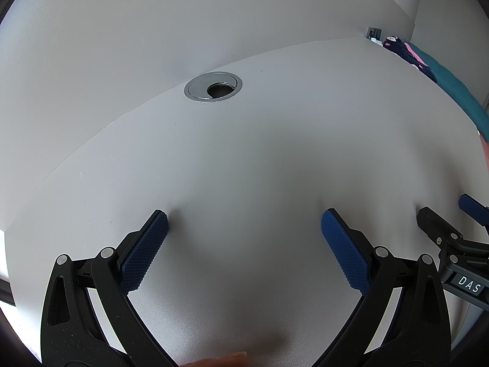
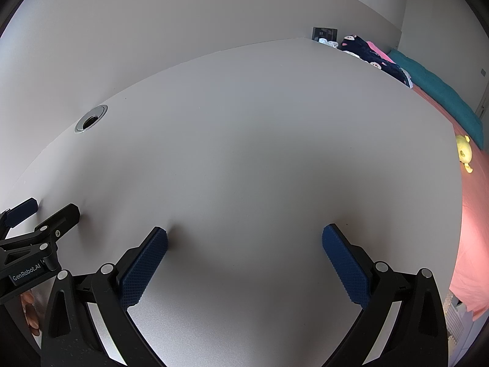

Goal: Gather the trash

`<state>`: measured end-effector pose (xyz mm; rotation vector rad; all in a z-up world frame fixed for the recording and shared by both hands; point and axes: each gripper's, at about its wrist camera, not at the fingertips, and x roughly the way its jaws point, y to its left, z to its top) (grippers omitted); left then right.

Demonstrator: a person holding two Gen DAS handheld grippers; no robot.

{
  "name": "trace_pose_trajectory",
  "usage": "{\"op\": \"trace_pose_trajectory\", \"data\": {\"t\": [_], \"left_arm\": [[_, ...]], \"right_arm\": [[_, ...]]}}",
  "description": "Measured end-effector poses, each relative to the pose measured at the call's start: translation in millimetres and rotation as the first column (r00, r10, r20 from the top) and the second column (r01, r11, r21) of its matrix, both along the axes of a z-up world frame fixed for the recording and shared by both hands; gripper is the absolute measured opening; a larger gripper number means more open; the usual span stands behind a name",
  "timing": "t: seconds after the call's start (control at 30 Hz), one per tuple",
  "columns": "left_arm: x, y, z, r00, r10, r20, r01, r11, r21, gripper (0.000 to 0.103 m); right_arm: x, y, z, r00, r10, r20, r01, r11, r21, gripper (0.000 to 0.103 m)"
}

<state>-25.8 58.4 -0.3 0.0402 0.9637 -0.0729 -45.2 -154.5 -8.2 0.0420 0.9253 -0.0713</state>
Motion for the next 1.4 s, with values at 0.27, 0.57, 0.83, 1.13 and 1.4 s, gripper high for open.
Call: {"op": "trace_pose_trajectory", "data": {"t": [0.27,0.57,0.83,1.13,1.4], "left_arm": [[-0.2,0.1,0.1,1.0,0.0,0.0,0.0,1.0,0.0,0.097],[-0.2,0.2,0.1,1.0,0.0,0.0,0.0,1.0,0.0,0.097],[0.3,0.3,-0.2,1.0,0.002,-0.001,-0.002,1.0,0.001,0.097],[3.6,1.3,-0.9,1.0,0.0,-0.001,0.0,1.0,0.001,0.097],[4.5,0.4,-1.0,1.0,0.0,-0.001,0.0,1.0,0.001,0.097]], "right_arm": [[0.1,-0.4,0.3,1.0,0.0,-0.001,0.0,1.0,0.0,0.101],[0.3,-0.1,0.4,1.0,0.0,-0.001,0.0,1.0,-0.001,0.101],[0.4,0.3,0.3,1.0,0.0,-0.001,0.0,1.0,-0.001,0.101],[0.3,-0.3,0.7,1.0,0.0,-0.001,0.0,1.0,-0.001,0.101],[0.2,-0.3,0.4,1.0,0.0,-0.001,0.0,1.0,0.0,0.101]]}}
